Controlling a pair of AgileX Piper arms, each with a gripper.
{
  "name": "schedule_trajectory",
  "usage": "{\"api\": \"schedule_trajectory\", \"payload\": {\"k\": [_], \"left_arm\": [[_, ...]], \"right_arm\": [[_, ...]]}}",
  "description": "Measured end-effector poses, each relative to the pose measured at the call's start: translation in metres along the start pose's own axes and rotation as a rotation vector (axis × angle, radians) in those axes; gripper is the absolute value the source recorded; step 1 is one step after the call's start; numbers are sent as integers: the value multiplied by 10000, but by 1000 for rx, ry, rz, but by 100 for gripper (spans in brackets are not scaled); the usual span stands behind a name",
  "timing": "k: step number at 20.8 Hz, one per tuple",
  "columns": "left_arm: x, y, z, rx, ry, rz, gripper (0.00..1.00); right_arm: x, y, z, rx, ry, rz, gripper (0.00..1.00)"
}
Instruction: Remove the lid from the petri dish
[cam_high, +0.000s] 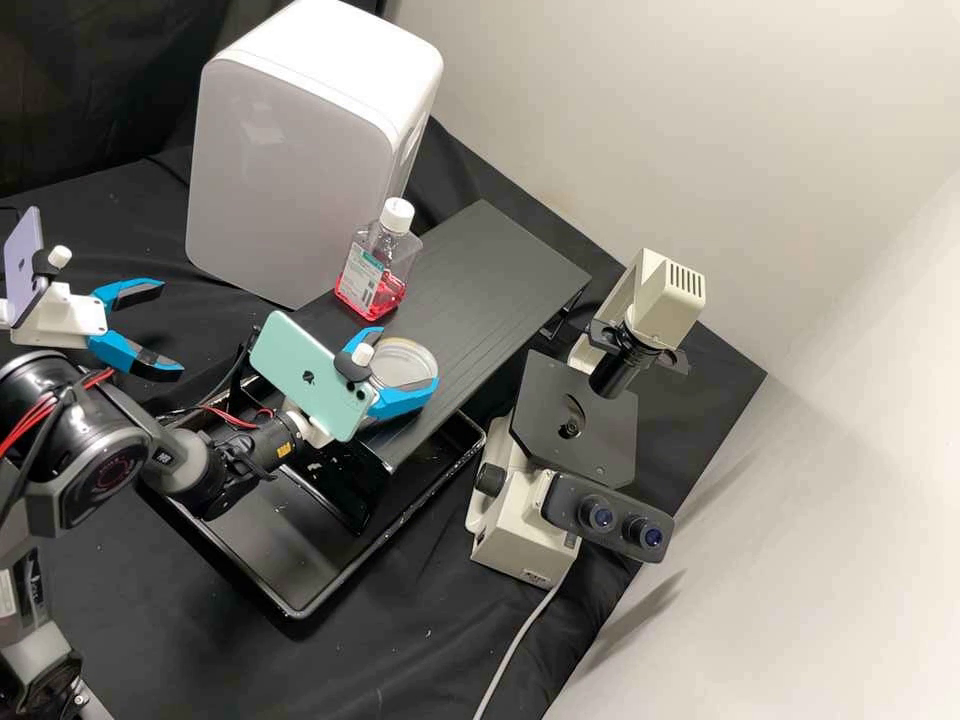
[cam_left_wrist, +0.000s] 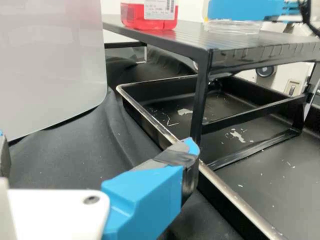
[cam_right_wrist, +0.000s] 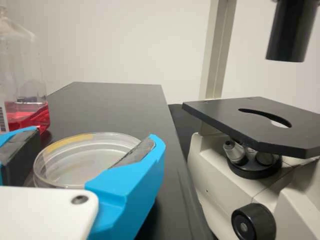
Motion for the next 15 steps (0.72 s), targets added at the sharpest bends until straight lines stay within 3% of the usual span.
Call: {"api": "schedule_trajectory", "payload": {"k": [8,11,15], "left_arm": [[9,2,4,-2,-1,2,100],[9,2,4,-16,-1,2,100],[9,2,4,-22,-1,2,100]], "right_arm": [[-118,131,-75,2,54,75,0],[-127,157,-100,2,69,91,0],[-127,160,-103,2,72,94,0]]}}
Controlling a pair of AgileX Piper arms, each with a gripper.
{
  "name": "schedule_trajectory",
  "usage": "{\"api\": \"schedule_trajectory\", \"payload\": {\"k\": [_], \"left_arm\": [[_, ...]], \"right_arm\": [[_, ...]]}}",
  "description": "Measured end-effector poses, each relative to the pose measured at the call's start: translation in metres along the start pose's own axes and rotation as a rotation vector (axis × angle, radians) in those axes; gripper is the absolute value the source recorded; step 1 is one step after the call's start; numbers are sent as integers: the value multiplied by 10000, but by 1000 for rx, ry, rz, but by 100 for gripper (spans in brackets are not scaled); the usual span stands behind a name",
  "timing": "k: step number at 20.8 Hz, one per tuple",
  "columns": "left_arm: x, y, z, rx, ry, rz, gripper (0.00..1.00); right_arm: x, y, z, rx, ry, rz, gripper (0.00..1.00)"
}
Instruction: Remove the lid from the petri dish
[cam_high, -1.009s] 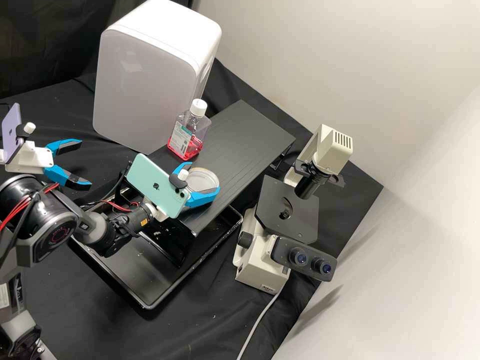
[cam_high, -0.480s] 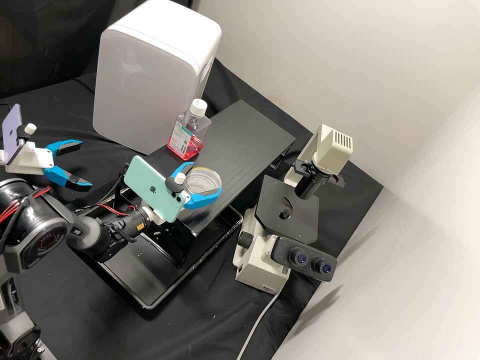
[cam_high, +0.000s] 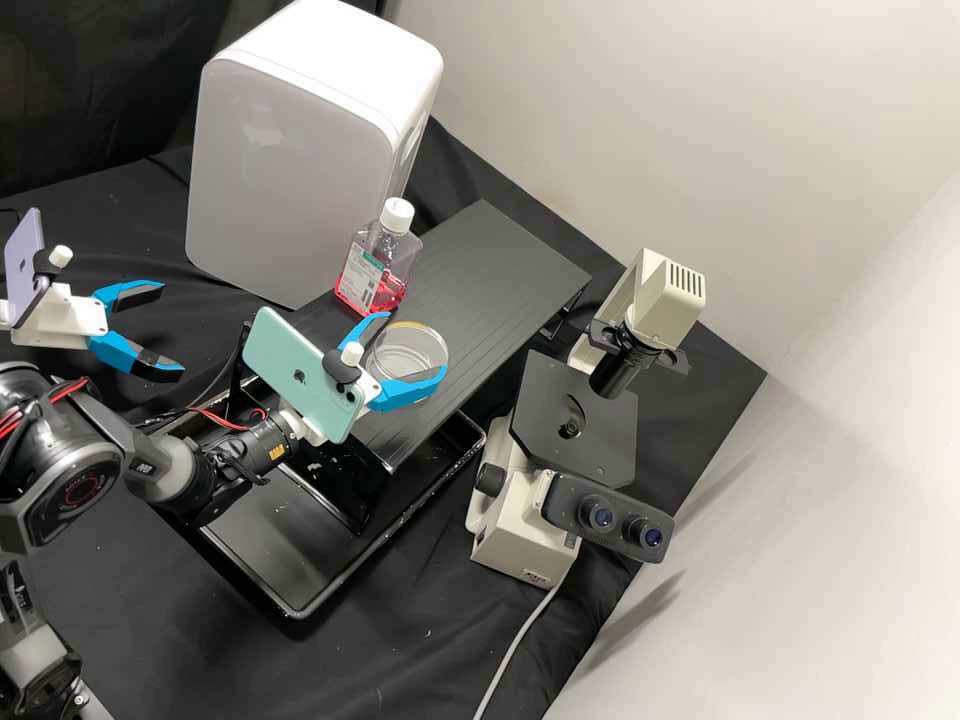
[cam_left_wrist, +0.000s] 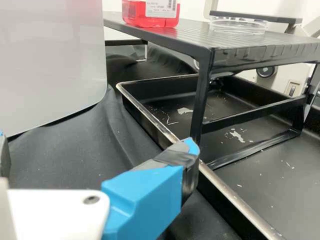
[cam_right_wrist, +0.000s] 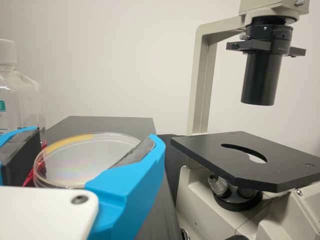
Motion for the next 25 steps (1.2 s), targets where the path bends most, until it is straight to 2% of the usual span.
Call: {"api": "schedule_trajectory", "payload": {"k": [8,12,15,20,25], "left_arm": [[0,0,0,0,0,0,100],[0,0,0,0,0,0,100],[0,0,0,0,0,0,100],[0,0,0,0,0,0,100],[0,0,0,0,0,0,100]], "right_arm": [[-6,5,-34,2,12,2,0],[-19,-107,-148,10,53,-39,0],[-59,-203,-229,1,82,-77,0],[-90,-300,-325,4,117,-114,0],[-125,-396,-430,-13,157,-149,0]]}}
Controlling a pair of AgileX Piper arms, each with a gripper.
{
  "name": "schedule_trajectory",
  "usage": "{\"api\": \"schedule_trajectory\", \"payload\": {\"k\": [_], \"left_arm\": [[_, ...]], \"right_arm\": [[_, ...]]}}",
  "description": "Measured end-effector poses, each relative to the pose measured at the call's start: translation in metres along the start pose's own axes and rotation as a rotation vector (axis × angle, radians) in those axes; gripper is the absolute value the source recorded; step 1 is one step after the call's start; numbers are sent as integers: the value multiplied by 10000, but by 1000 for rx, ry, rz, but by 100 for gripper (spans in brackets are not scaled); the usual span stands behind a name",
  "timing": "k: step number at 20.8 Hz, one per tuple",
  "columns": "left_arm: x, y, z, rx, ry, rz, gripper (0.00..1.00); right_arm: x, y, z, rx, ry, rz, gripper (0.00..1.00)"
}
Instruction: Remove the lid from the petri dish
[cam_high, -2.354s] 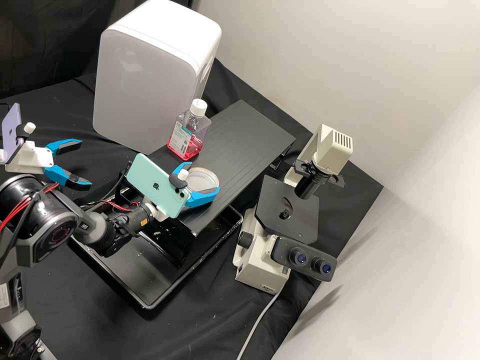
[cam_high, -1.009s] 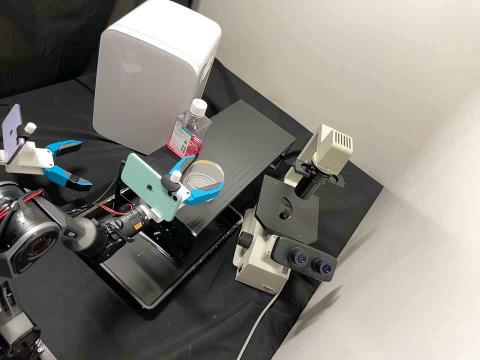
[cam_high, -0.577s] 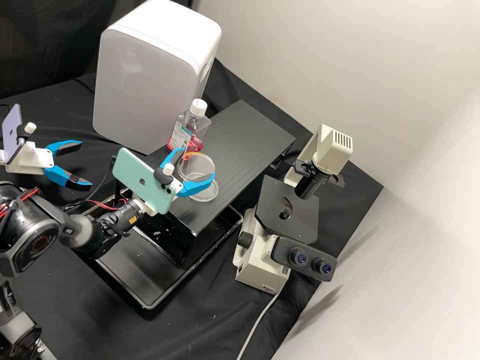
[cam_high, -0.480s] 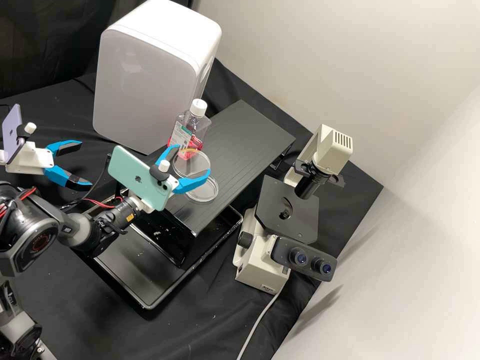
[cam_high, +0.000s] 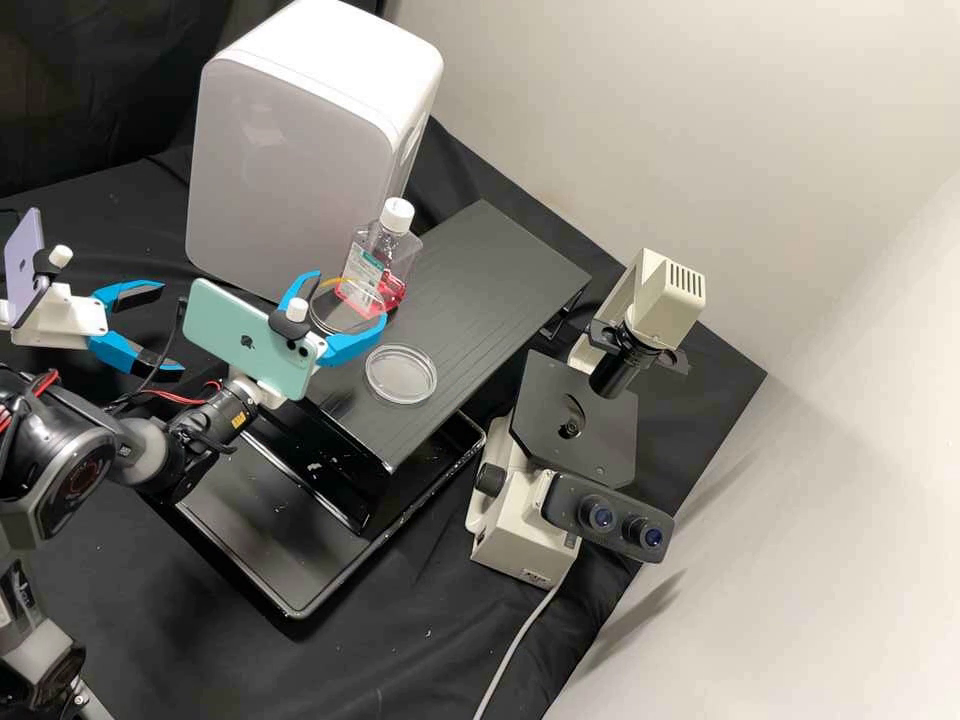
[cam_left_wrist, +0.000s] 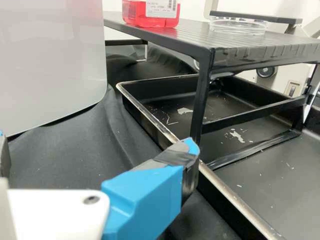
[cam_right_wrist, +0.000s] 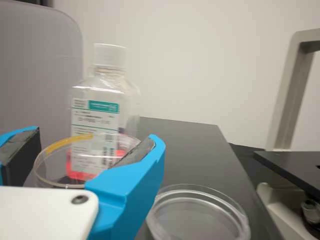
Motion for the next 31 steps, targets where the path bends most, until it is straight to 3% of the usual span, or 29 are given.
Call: {"api": "schedule_trajectory", "payload": {"k": [8,25,31], "left_arm": [[0,0,0,0,0,0,100],[0,0,0,0,0,0,100],[0,0,0,-1,0,0,100]], "right_arm": [[-1,-110,-83,-8,22,-33,0],[4,-333,70,-15,-35,-115,0],[5,-336,67,-16,-32,-116,0]]}}
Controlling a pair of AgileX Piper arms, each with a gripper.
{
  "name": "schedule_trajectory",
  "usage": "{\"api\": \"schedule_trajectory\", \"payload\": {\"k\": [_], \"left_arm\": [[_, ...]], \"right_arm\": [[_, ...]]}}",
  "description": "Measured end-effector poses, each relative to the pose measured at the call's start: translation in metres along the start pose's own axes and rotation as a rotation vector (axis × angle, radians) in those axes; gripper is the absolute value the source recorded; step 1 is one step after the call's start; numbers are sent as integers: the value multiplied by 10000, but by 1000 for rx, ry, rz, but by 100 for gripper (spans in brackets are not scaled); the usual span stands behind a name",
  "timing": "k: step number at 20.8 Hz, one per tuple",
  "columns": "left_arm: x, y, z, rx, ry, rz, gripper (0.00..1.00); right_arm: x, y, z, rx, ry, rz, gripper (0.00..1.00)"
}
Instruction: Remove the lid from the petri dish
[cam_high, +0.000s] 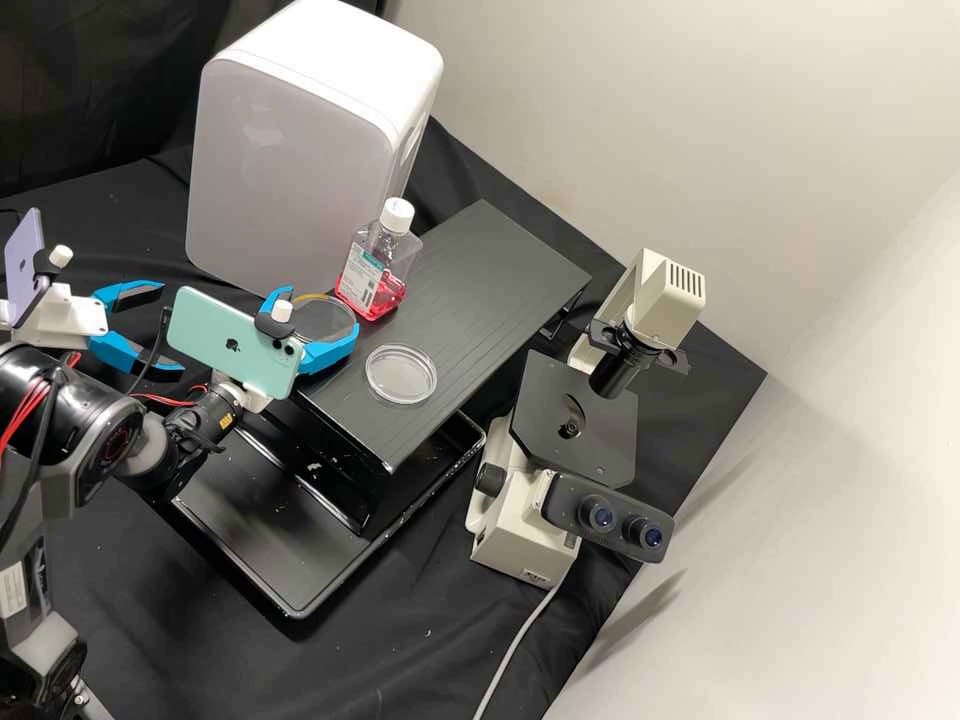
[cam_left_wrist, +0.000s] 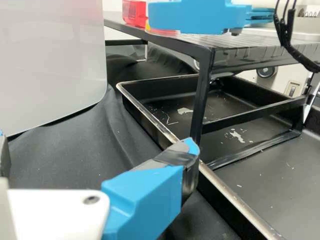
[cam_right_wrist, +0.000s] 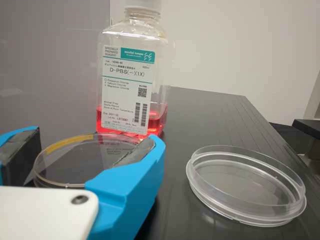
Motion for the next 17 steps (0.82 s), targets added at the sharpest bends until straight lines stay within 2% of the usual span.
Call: {"api": "schedule_trajectory", "payload": {"k": [10,17], "left_arm": [[3,-14,-5,0,2,-5,100],[6,-25,-8,2,3,-10,100]], "right_arm": [[-21,-1,4,-1,1,1,0],[-75,133,84,-2,-31,46,0]]}}
